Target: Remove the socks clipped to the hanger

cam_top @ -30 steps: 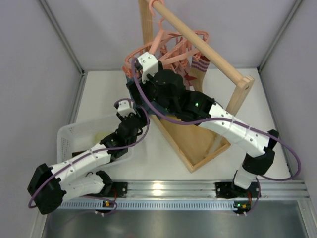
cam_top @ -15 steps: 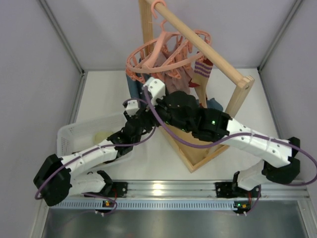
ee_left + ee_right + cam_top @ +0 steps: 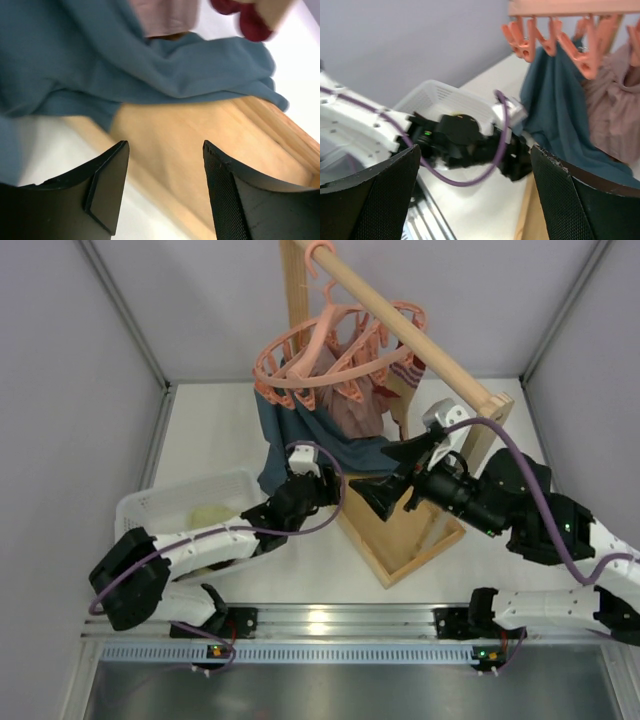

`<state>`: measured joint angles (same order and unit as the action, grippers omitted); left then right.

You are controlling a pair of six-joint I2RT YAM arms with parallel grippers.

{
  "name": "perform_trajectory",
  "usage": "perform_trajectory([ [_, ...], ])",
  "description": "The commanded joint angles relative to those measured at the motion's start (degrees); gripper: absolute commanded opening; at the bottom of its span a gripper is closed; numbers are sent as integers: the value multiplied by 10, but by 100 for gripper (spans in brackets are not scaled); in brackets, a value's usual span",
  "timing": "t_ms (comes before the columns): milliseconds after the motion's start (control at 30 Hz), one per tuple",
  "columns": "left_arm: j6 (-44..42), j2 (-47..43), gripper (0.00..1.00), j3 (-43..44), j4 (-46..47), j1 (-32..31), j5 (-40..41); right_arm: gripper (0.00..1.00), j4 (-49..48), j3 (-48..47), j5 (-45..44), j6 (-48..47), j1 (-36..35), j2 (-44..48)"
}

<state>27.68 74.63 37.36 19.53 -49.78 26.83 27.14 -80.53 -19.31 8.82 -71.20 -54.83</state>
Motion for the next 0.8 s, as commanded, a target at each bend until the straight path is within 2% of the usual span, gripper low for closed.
perform_trajectory([
  [0, -46, 54, 65, 65, 71, -40, -21, 86, -33, -8, 108, 16, -9, 14],
  [133, -79, 103, 67, 115, 70, -72, -16, 86, -54, -37, 231, -3, -13, 31],
  [233, -69, 115, 68, 124, 70, -91, -6, 86, -57, -101, 256, -14, -14, 37],
  [500, -51, 97, 66, 114, 69, -124, 25, 86, -15, -302, 219, -82, -14, -30],
  [533, -51, 95, 66, 110, 69, -128, 30, 86, -11, -318, 213, -116, -14, -38],
  [633, -40, 86, 66, 102, 68, -139, 41, 86, -12, -378, 143, -155, -14, -70],
  [700, -34, 82, 66, 94, 68, -144, 45, 88, -56, -386, 13, -183, -14, -80],
  [733, -31, 81, 66, 92, 68, -146, 50, 91, -85, -383, -45, -229, -14, -83],
  [767, -29, 80, 65, 90, 68, -147, 51, 92, -144, -378, -153, -267, -15, -92],
])
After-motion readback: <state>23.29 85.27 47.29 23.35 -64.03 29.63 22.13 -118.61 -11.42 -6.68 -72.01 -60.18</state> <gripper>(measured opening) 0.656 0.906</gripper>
